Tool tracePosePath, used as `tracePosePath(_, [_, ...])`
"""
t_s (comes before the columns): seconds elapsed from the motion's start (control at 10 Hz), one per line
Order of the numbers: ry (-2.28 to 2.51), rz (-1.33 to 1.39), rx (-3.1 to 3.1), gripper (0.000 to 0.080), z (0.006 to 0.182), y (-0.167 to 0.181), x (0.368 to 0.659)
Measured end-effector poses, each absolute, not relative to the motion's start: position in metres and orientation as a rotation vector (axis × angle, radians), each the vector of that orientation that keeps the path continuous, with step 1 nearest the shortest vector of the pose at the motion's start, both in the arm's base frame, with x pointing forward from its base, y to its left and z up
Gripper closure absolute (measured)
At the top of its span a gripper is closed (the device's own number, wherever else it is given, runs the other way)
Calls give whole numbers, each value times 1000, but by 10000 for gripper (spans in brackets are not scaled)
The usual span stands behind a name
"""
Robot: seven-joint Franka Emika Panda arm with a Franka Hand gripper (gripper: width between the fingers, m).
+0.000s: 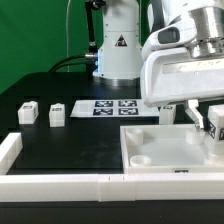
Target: Assemble one leg
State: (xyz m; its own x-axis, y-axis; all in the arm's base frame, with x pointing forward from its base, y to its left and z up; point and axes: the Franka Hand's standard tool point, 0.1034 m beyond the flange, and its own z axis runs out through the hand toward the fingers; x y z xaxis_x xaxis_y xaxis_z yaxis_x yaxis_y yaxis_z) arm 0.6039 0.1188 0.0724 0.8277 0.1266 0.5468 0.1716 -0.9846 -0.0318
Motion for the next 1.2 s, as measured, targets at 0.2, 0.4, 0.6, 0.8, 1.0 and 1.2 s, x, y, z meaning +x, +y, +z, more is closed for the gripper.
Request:
tracePosePath(0.2, [-238,-861,-2929,509,69,118,603])
tracePosePath(0.4, [-235,-880,-2925,509,68,117,603])
tracePosePath(0.6, [-234,-888,-2923,509,68,117,603])
tracePosePath(0.8, [-235,-864,-2929,450,67,117,603])
tracePosePath(1.0, [-235,-859,-2931,297,66,117,603])
tracePosePath(1.2, [-233,-857,-2931,181,66,117,602])
